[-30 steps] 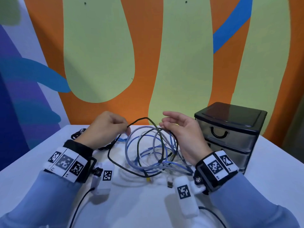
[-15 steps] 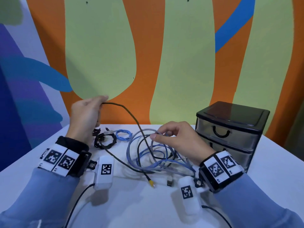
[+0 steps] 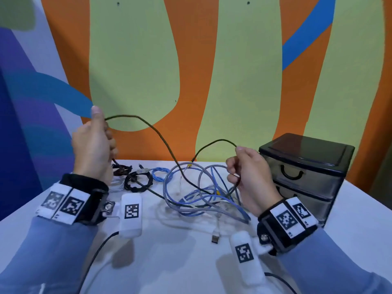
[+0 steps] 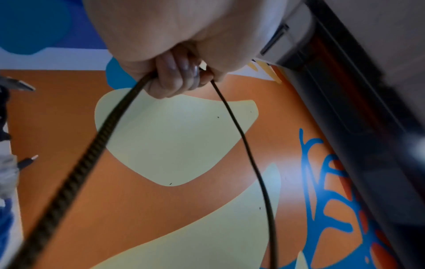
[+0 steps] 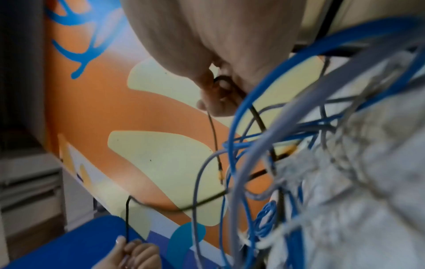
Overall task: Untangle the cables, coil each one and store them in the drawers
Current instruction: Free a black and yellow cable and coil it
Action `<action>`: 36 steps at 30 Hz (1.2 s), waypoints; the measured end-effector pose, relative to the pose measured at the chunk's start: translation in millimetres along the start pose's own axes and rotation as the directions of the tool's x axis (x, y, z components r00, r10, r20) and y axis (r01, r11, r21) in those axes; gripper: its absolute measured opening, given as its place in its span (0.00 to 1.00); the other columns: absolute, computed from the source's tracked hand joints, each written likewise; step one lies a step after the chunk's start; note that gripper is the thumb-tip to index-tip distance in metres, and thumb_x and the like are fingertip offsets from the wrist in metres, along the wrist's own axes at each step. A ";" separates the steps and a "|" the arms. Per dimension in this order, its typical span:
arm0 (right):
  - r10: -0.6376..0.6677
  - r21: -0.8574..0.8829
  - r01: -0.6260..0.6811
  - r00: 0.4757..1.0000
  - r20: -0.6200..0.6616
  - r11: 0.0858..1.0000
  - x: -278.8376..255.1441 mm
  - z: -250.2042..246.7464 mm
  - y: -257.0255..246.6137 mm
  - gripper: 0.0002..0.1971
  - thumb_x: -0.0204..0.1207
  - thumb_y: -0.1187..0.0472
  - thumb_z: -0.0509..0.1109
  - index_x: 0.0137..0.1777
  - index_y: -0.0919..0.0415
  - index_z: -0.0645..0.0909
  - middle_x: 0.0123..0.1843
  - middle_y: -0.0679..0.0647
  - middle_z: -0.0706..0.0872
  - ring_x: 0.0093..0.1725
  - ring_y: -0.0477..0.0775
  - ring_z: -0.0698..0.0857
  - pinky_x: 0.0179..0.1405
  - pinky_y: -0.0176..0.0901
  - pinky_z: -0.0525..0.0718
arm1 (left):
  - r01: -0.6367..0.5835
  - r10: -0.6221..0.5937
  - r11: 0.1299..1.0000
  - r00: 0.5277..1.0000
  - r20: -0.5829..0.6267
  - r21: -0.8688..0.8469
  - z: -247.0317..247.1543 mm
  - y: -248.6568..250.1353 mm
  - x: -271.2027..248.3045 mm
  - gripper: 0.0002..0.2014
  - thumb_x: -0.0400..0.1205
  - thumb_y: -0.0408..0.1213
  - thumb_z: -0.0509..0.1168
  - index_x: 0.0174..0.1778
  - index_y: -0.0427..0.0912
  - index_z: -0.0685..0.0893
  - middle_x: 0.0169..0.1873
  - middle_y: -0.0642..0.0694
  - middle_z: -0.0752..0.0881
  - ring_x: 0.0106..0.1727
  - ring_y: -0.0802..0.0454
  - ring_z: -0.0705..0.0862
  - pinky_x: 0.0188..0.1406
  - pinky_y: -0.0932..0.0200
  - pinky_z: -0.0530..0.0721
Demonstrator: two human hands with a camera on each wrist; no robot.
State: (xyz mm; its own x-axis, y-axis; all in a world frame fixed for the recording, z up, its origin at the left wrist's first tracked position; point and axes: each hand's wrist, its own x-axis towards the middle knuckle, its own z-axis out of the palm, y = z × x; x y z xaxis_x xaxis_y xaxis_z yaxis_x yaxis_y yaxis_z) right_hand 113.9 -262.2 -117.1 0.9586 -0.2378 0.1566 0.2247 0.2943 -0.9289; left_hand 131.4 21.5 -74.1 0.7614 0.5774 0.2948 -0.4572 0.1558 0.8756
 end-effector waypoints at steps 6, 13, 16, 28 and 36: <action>-0.023 0.006 0.023 0.997 0.076 1.000 -5.2 0.7 -3.2 0.16 0.90 0.71 0.62 0.69 0.55 0.85 0.61 0.56 0.85 0.62 0.49 0.86 0.67 0.49 0.89 | 0.252 -0.188 0.921 0.955 0.228 -0.297 -4.9 -1.6 6.7 0.16 0.96 0.47 0.58 0.41 0.48 0.75 0.25 0.55 0.64 0.22 0.59 0.58 0.19 0.64 0.55; -0.265 -0.662 0.382 0.924 0.275 0.645 -23.1 8.0 -8.3 0.16 0.82 0.46 0.75 0.69 0.37 0.85 0.83 0.44 0.67 0.86 0.46 0.63 0.80 0.43 0.67 | 0.405 -0.212 0.768 0.892 0.399 -0.497 3.0 8.7 -9.5 0.13 0.94 0.39 0.57 0.42 0.46 0.74 0.29 0.54 0.65 0.25 0.58 0.60 0.22 0.65 0.60; -0.430 -0.531 0.578 0.816 0.386 0.620 -39.8 19.1 -15.0 0.02 0.79 0.48 0.79 0.50 0.42 0.91 0.61 0.39 0.82 0.67 0.43 0.80 0.63 0.34 0.75 | 0.496 -0.233 0.718 0.833 0.502 -0.489 12.6 6.9 -17.9 0.10 0.92 0.36 0.56 0.44 0.43 0.75 0.33 0.51 0.70 0.29 0.56 0.68 0.30 0.64 0.68; 0.279 -0.511 0.352 0.536 0.797 0.784 -43.3 27.7 17.0 0.20 0.86 0.57 0.74 0.76 0.58 0.80 0.68 0.54 0.90 0.66 0.40 0.87 0.74 0.44 0.82 | 0.502 -0.293 0.830 0.763 0.576 -0.244 24.3 14.0 -35.1 0.05 0.86 0.34 0.71 0.44 0.41 0.85 0.32 0.49 0.84 0.32 0.57 0.83 0.36 0.68 0.84; -0.074 -0.160 0.194 0.827 0.557 0.968 -28.0 21.4 -4.3 0.09 0.92 0.61 0.61 0.50 0.61 0.78 0.35 0.60 0.89 0.38 0.59 0.89 0.50 0.57 0.91 | 0.092 -0.120 0.976 0.983 0.136 0.196 7.0 3.1 -13.4 0.09 0.82 0.37 0.70 0.35 0.44 0.82 0.26 0.48 0.77 0.27 0.50 0.71 0.24 0.59 0.67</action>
State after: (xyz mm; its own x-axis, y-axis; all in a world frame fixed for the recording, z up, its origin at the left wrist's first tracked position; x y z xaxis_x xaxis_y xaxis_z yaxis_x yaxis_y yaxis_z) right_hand 89.9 -237.0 -110.4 0.8736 0.2974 0.3851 0.3756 0.0908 -0.9223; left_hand 123.0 8.7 -72.7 0.8661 0.4404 0.2363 -0.2856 0.0480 0.9572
